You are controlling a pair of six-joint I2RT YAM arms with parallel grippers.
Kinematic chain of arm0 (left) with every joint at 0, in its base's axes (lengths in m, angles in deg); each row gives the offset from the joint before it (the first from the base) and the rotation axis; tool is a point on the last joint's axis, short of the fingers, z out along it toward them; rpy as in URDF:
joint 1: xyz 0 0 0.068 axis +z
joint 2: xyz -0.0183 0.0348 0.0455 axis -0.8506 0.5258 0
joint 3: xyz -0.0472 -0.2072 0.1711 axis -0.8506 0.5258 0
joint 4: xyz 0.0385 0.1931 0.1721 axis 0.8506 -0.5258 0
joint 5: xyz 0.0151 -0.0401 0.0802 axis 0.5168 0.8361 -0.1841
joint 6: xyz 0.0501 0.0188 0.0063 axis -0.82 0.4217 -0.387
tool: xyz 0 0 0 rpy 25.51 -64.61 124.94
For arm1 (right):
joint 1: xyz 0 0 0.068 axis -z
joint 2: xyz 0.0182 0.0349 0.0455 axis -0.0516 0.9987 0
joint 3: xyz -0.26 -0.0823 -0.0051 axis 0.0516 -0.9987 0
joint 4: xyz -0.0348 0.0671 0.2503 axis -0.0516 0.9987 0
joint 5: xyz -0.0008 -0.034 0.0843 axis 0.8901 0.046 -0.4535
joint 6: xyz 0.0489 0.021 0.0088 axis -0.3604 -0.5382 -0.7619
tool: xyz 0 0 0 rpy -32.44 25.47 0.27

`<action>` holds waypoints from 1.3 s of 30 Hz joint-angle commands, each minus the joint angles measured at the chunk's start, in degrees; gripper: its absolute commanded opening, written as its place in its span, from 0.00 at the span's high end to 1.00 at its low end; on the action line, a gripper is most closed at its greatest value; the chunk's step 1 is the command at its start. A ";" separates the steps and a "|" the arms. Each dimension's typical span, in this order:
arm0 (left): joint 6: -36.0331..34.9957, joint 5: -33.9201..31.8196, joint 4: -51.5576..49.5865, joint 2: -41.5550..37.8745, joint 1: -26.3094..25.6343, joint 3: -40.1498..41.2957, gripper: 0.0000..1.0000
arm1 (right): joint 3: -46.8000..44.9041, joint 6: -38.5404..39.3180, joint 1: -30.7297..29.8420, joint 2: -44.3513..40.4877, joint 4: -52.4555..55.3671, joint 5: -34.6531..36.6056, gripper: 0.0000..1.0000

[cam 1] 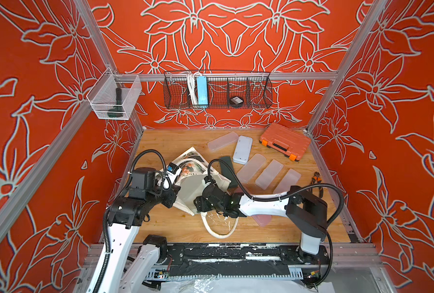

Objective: Take out the pencil case from the canvas bag
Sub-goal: Pick up the pencil case from the canvas bag.

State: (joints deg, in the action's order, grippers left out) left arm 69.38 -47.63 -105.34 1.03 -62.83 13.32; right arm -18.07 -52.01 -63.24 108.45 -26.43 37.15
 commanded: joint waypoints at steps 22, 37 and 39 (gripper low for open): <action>-3.52 10.16 -1.80 -3.29 0.08 0.94 1.00 | -5.21 -28.00 1.75 7.88 -22.25 6.18 0.19; -10.14 10.55 -3.48 -5.04 0.12 4.97 1.00 | -4.84 -22.47 -0.32 5.56 -27.33 4.96 0.20; -12.94 8.54 -3.61 -6.14 0.08 6.56 1.00 | -4.57 -23.24 -0.51 6.26 -26.12 5.31 0.20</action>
State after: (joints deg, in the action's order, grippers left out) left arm 61.86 -40.81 -108.27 -3.47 -62.77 18.72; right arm -23.21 -76.53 -62.97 115.18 -53.58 41.82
